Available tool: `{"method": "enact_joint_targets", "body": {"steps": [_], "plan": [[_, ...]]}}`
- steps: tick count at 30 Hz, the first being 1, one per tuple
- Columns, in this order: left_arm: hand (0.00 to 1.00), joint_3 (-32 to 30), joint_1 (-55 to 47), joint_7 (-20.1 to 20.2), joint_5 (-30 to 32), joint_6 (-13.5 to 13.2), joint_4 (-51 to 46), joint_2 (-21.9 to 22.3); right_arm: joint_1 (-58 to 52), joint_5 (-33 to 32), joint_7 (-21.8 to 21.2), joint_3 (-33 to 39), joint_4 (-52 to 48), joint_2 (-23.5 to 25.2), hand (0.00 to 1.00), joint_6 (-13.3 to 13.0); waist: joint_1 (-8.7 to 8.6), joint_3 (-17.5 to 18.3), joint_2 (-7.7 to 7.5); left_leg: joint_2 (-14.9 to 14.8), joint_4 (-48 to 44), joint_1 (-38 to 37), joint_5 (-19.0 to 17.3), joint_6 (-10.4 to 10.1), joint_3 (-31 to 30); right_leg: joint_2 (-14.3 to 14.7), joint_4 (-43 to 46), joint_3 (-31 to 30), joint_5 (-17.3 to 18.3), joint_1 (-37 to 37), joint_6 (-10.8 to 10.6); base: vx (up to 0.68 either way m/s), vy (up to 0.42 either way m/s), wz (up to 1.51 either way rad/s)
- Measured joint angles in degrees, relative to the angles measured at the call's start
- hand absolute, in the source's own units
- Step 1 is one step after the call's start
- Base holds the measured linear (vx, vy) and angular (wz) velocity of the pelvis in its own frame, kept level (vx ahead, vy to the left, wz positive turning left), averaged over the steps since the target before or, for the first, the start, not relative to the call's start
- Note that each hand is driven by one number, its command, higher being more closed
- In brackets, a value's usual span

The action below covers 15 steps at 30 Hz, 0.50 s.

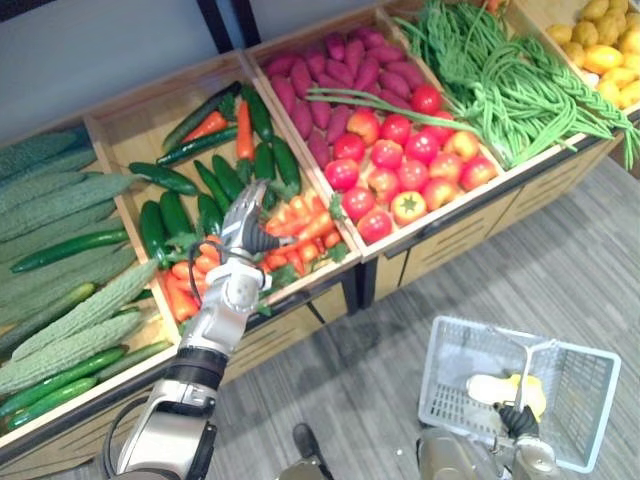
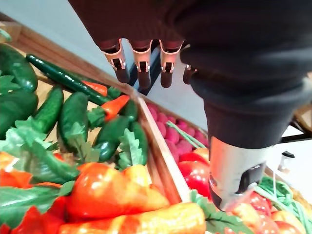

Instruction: Pick vegetable in the basket

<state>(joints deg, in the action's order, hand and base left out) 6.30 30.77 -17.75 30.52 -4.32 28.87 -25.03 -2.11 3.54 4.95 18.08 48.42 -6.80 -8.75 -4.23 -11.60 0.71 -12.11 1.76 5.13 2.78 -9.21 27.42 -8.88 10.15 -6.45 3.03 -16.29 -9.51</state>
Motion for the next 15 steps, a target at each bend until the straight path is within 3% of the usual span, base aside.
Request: {"method": "enact_joint_targets", "body": {"steps": [6, 15], "plan": [[0.0, -1.44, 2.84, -0.03, 0.05, 2.35, 2.98, 0.1, 0.39, -0.19, 0.01, -0.64, -0.9, 0.04, 1.0, -0.09, -0.07, -1.7, -0.46, -0.66, -0.86, 1.12, -0.03, -0.04, 0.08, 0.26, -0.03, -0.22, -0.34, -0.83, 0.14, 0.0, 0.0, -0.02], [0.0, -3.56, 3.76, -0.15, 1.28, 3.22, 3.56, 0.13, 0.84, -1.36, 0.82, -0.91, -1.27, 0.02, 1.0, -0.15, -0.03, -2.73, -0.48, -0.85, -1.04, 1.95, 0.01, -0.01, 0.25, 0.69, -0.01, -0.3, -0.62, -1.77, 0.28, 0.0, -0.007, -0.01]]}}
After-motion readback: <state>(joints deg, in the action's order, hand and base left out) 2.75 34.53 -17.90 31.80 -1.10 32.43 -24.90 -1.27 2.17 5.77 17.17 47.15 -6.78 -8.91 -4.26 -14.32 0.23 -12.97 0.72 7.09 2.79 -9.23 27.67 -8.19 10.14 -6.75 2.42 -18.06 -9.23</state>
